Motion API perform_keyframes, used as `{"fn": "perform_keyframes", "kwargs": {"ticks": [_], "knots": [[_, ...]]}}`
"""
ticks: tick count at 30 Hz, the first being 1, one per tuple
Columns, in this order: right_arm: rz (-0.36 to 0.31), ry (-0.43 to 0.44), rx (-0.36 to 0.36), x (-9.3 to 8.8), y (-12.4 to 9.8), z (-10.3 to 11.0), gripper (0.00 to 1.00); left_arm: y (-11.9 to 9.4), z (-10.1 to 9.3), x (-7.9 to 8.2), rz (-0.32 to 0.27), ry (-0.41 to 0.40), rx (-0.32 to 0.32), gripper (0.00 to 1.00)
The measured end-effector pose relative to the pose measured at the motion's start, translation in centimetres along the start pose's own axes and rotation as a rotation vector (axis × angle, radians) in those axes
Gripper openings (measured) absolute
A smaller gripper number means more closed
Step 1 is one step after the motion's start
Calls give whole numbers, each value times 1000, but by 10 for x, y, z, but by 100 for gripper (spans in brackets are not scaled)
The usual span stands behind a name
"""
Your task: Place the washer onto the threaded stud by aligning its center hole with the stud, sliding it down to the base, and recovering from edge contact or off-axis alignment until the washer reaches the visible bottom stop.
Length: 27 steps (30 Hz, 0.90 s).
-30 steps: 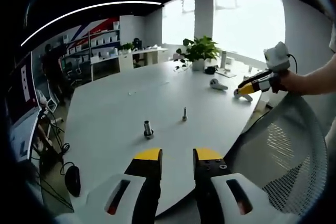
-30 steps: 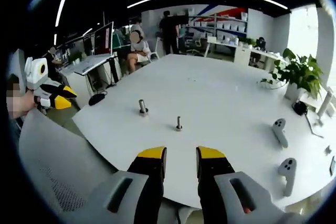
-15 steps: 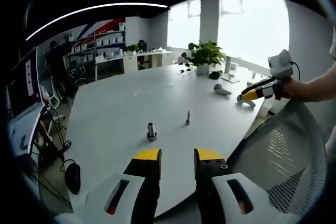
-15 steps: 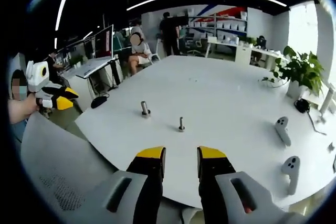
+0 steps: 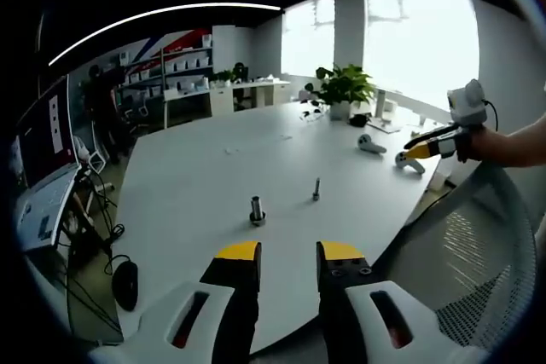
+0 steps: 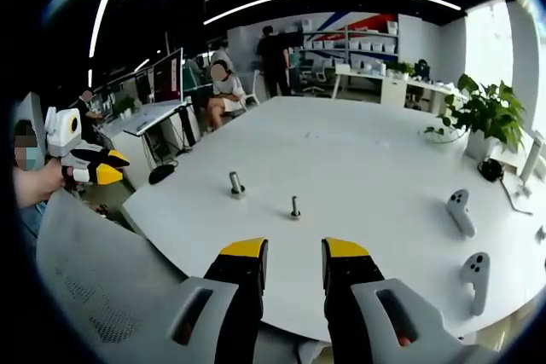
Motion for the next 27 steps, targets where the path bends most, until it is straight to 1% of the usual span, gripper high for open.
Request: {"fn": "perform_keyframes", "kwargs": {"ticks": [6, 11, 15, 18, 21, 24, 27], "knots": [[2, 2, 5, -1, 0, 1, 28, 0, -2, -1, 15, 1, 2, 24], [-4, 32, 8, -1, 2, -2, 28, 1, -2, -2, 24, 3, -1, 24], [5, 12, 26, -2, 3, 1, 28, 2, -1, -2, 25, 0, 6, 23], [19, 20, 24, -3, 4, 0, 28, 3, 0, -3, 39, -4, 12, 23], [16, 27, 21, -3, 4, -1, 28, 3, -1, -1, 23, -10, 3, 23], [20, 32, 28, -4, 4, -1, 28, 4, -2, -3, 45, 1, 4, 23], [16, 37, 37, -4, 5, 0, 28, 5, -1, -3, 54, 17, 18, 23]]}}
Point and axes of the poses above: the point that each gripper's makers call its tool centre point, and the gripper's own axes: y roughly forward along the fingers, z roughly to its left, x roughly out of its top, the point moved 10 cm from there along -y, roughly backward along the fingers, and after that the axes turned 1 degree about y, right-handed, at the moved point
